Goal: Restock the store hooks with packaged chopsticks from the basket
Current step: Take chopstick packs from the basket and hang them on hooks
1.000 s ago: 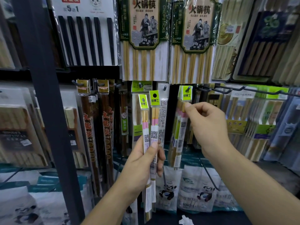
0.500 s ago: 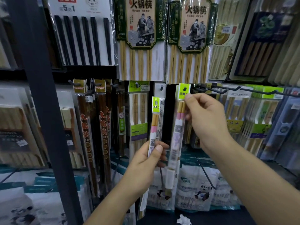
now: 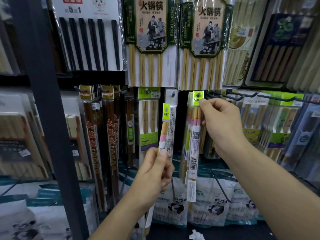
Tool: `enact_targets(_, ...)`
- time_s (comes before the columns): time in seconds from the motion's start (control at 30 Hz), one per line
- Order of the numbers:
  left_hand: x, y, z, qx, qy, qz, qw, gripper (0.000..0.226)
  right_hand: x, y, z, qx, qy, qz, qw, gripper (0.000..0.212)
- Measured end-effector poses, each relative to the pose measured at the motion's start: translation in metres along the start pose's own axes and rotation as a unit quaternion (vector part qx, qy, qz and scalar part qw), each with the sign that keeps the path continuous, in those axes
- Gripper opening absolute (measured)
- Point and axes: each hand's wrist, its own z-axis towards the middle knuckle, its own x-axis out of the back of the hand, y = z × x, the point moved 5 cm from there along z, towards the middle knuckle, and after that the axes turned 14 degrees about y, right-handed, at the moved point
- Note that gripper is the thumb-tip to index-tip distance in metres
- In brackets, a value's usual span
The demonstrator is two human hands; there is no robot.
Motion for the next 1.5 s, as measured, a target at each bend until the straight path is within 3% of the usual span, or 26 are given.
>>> enact_targets(0.4,0.003,0.010,-0.007,-0.026,0.018,0.039,0.999,0.029,0.021,0.010,-0.014,0.012,0.000,-0.047,0.999,0.022)
enact_targets(0.57,-0.012,0.013,-0.011,-0.054,0.002,0.067,0.996,0.021,0.012,0.002,-0.035,0.018,-0.128,0.002,0.992,0.018)
enact_targets(0.67,-0.022,0.012,-0.012,-0.087,0.005,0.102,0.991,0.019,0.009,-0.001,-0.040,0.030,-0.156,0.009,0.987,0.023)
enact_targets(0.93,-0.045,0.021,0.007,-0.131,0.005,0.199,0.971,0.017,0.019,-0.010,0.002,-0.018,-0.040,0.051,0.998,0.021)
enact_targets(1.13,-0.052,0.018,0.017,-0.125,0.004,0.232,0.965,0.010,0.010,-0.010,0.011,0.003,-0.037,0.016,0.999,0.024)
enact_targets(1.33,-0.050,0.011,0.021,-0.114,0.021,0.226,0.967,0.022,0.009,-0.003,0.015,0.007,-0.030,-0.004,1.000,0.027)
enact_targets(1.5,-0.049,0.012,0.023,-0.122,0.036,0.224,0.966,0.008,0.006,-0.003,0.016,0.029,-0.028,-0.008,0.999,0.027)
